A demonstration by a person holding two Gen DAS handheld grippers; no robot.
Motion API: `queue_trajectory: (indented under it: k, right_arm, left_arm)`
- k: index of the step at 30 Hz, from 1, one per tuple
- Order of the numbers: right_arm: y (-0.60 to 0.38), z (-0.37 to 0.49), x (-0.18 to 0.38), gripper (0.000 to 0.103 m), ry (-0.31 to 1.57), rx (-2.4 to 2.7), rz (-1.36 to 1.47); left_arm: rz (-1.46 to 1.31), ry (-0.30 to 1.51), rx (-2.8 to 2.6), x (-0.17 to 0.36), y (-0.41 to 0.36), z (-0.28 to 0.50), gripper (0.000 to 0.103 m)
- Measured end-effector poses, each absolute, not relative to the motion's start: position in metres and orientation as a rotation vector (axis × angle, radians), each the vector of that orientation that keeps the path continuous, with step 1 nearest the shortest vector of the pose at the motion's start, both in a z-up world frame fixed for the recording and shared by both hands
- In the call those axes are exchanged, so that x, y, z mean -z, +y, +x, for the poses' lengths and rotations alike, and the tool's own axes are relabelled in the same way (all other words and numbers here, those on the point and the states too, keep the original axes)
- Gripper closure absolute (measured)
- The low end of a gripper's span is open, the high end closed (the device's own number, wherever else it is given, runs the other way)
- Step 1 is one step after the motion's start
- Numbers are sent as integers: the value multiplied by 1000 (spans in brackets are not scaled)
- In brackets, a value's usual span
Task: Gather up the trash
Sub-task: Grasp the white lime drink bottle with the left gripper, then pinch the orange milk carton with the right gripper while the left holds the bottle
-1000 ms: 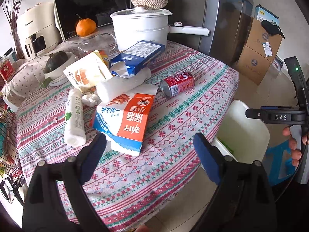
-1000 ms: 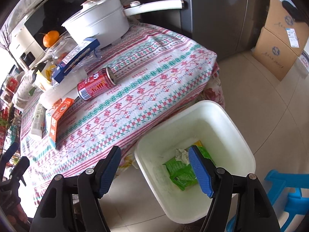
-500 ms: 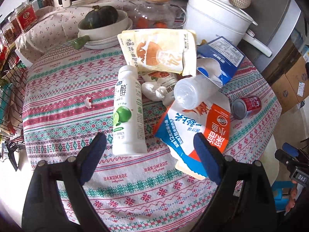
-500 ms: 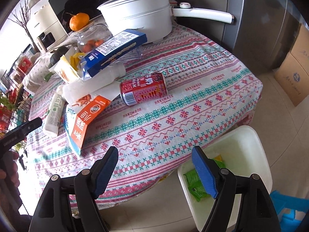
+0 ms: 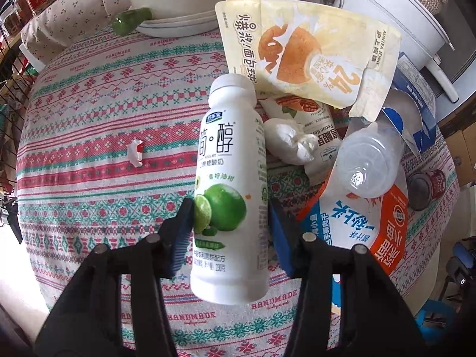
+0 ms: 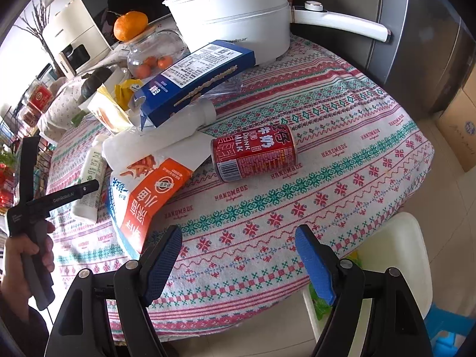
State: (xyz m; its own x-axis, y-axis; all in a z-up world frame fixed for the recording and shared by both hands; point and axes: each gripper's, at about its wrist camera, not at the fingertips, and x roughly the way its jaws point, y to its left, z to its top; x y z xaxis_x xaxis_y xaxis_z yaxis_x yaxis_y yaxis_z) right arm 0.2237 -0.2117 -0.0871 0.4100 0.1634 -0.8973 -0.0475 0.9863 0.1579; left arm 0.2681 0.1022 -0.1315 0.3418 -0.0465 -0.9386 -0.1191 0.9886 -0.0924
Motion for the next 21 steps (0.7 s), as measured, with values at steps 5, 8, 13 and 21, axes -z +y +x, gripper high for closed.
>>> queue_trajectory:
  k: [5, 8, 13, 21]
  right_arm:
    - [-196, 228, 93, 23, 1147, -150, 118]
    - [-184, 231, 100, 23, 1161, -177, 137]
    - [-158, 236, 109, 23, 1149, -236, 155]
    - [-128, 250, 145, 38, 1193, -322, 302]
  left_arm:
    - [-167, 1184, -42, 116, 109, 249, 52]
    - [-162, 1145, -28, 100, 115, 232, 52]
    - [-175, 1104, 22, 79, 120, 197, 52]
    - [-198, 1018, 79, 49, 119, 165, 52]
